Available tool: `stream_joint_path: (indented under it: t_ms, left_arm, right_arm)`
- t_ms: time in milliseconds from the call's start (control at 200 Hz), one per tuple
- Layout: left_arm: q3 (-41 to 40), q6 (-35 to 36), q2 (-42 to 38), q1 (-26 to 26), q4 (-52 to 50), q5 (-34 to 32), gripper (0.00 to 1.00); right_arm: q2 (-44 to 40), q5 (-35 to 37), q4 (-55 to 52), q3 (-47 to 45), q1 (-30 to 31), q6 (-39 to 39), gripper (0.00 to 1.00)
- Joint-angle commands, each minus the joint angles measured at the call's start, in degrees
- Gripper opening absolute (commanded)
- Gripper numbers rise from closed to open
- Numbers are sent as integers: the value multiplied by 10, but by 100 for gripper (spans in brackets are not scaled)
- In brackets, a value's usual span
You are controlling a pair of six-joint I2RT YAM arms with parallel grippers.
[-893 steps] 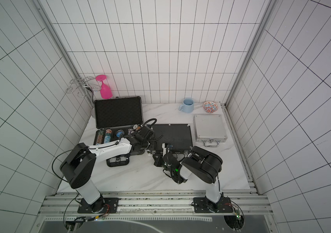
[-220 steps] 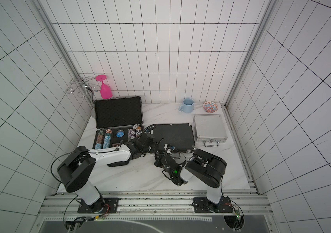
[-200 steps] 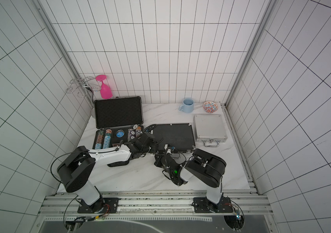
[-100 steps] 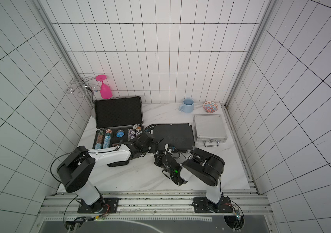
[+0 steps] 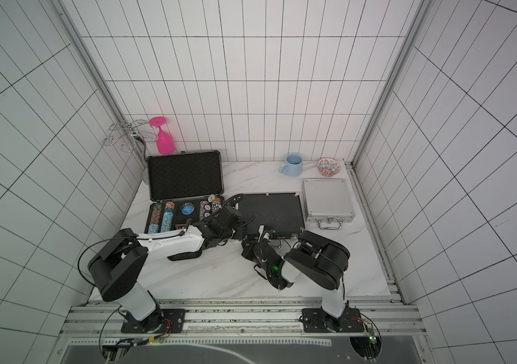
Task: Close the poker set cases
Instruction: Fasten the fastener on the poker set case.
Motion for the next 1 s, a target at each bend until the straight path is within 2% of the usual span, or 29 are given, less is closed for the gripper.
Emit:
stream_joint_path:
  t_ms: [0,295,435,650,844,994]
  left_arm:
    - [-71,23,62,-12,-256,62,58]
    - [-67,24,58,-11,-259,60,58]
    - [-65,21,58,-11,-258,60,58]
    - [-64,20,56,-12,-257,62,58]
    - [-64,21,60,-11,-253,62,58]
    - [-65,21,59,-9,-253,63,58]
  right_arm:
    - [26,61,-73,-22,-32,43,3]
    - [2,92,-100,-54,-32,58,3]
    - [-3,91,-81,-69,-31,58,3]
    - [-30,90,-104,-31,-15,-4,3]
    - [-64,92,-92,-48,-2,-22,4]
    - [-78,86,-23,-64,14,-48,4]
